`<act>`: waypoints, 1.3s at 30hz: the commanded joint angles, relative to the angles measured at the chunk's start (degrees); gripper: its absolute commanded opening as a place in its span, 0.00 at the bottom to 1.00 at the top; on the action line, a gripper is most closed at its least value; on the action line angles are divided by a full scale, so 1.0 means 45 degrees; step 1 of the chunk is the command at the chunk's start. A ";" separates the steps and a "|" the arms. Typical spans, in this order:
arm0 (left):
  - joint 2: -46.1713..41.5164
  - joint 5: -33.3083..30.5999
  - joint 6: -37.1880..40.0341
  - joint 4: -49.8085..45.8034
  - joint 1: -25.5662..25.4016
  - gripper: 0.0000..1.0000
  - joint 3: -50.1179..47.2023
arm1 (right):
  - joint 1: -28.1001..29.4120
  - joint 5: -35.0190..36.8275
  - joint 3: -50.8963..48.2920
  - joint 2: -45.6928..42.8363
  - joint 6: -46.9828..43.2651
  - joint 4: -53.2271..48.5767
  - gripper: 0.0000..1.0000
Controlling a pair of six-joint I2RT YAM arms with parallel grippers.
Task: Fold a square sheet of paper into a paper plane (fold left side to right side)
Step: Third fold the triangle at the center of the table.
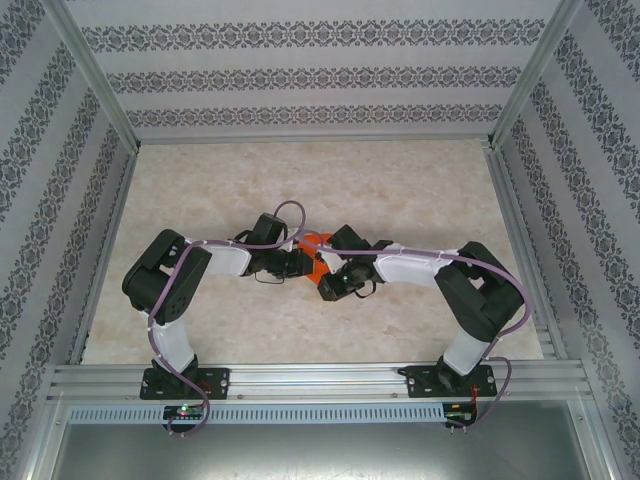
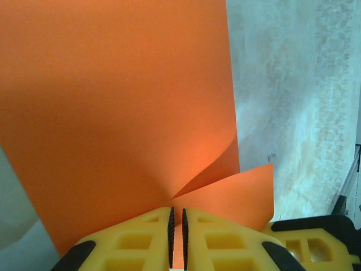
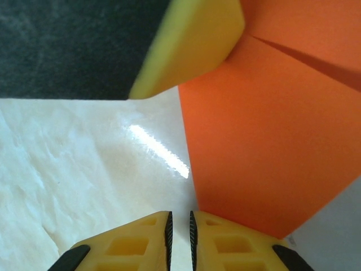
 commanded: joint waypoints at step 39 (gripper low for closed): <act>-0.1371 -0.0684 -0.0155 0.1484 -0.1360 0.12 -0.0993 | -0.1746 -0.2035 -0.1413 0.1283 0.0887 0.0771 0.00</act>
